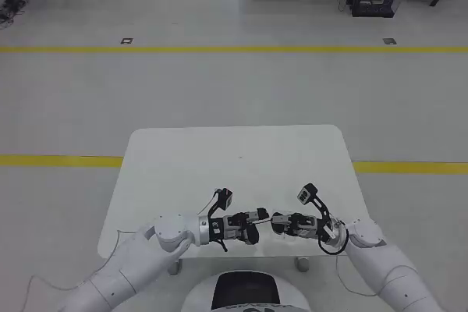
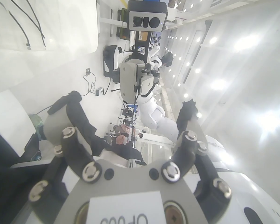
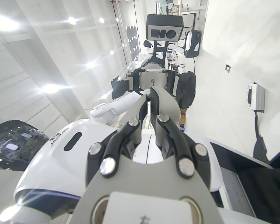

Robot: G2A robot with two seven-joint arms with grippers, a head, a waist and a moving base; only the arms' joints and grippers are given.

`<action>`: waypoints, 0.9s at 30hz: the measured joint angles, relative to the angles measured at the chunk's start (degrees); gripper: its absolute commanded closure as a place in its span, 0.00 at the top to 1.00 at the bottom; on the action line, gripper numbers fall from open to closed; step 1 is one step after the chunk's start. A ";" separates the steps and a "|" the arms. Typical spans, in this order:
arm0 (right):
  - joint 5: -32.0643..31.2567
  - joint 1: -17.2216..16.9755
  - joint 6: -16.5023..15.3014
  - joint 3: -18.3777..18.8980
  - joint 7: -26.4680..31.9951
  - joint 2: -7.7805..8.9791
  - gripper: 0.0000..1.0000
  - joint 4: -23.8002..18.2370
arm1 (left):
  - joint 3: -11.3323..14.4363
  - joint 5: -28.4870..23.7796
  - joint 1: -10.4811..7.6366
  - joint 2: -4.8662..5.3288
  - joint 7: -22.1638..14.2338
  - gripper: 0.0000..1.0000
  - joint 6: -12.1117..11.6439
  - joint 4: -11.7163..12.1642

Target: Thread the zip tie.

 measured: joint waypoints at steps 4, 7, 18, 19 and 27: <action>-0.08 0.03 0.50 -0.05 0.09 -0.02 0.00 0.11 | 0.05 0.17 -0.04 -0.03 -0.11 0.31 0.01 0.00; -0.28 0.13 0.72 -0.07 0.27 -0.03 0.00 0.16 | 0.08 0.25 -0.08 -0.05 -0.21 0.26 0.02 0.04; -1.55 0.28 1.60 -0.06 0.25 0.01 0.00 0.10 | 0.14 0.36 -0.12 -0.16 -0.02 0.11 0.16 0.31; -1.60 0.27 1.62 -0.06 0.23 0.02 0.00 0.10 | 0.15 0.36 -0.13 -0.17 -0.02 0.11 0.19 0.32; -2.60 0.45 2.14 -0.63 0.25 -0.07 0.00 -0.08 | 0.24 0.44 -0.22 -0.26 -0.13 0.08 0.21 0.38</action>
